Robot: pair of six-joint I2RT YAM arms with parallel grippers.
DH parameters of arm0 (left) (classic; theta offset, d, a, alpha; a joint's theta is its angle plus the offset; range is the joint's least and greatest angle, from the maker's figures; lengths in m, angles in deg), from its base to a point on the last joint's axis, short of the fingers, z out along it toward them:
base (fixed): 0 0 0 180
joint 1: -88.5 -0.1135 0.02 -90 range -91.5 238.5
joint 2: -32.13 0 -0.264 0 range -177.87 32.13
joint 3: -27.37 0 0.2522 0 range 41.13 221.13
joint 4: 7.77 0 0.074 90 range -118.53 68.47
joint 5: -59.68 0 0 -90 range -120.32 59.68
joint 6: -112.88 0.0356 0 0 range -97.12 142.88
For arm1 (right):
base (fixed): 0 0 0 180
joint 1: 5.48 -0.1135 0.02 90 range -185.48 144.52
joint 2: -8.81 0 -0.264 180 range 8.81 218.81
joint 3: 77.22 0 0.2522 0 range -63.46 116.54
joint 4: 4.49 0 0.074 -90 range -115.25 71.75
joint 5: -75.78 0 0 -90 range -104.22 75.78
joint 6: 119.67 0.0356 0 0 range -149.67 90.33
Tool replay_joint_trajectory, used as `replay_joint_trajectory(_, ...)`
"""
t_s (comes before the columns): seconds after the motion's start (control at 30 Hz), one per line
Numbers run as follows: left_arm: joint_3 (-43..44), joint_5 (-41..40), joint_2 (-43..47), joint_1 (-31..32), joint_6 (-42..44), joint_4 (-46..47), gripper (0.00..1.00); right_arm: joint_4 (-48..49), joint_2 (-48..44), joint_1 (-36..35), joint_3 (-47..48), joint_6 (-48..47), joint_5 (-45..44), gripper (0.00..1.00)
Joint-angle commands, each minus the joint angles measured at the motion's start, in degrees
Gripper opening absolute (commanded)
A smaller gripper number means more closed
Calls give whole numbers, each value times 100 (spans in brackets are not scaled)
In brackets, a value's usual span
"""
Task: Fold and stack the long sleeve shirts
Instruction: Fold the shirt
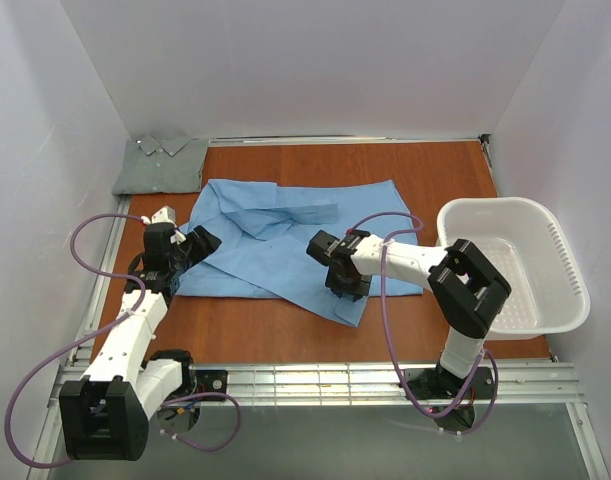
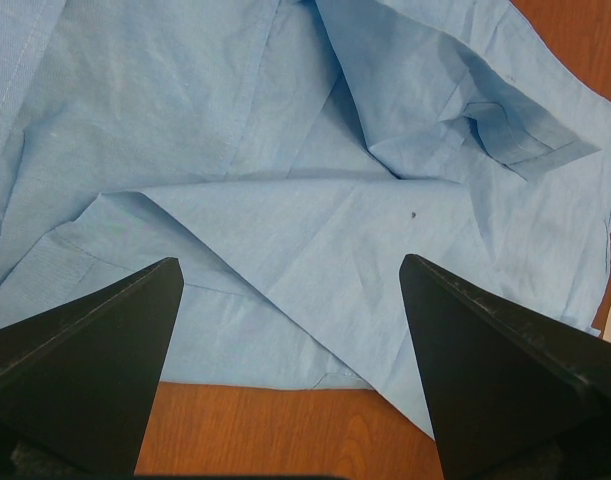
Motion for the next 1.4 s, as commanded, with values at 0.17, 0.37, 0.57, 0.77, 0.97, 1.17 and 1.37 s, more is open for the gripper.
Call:
replay_joint_trajectory(0.17,-3,-109,128,22,93,42,83,-257,-215,29,-52,130,-345,14)
replay_joint_trajectory(0.37,-3,-136,111,22,93,50,84,-503,-488,28,185,-142,-583,1)
replay_joint_trajectory(0.57,-3,-153,84,22,93,50,83,-679,-655,29,1379,-1222,-987,1)
replay_joint_trajectory(0.77,-12,-267,93,22,67,24,83,-609,38,37,3645,-2681,-1067,1)
replay_joint_trajectory(0.97,6,-504,155,22,14,-64,83,952,707,46,4966,-3815,-435,1)
replay_joint_trajectory(1.17,6,-584,163,22,-12,-90,83,3545,733,204,4685,-4089,1015,1)
replay_joint_trajectory(1.37,6,-636,155,22,-21,-99,83,5533,988,239,4738,-4090,2035,1)
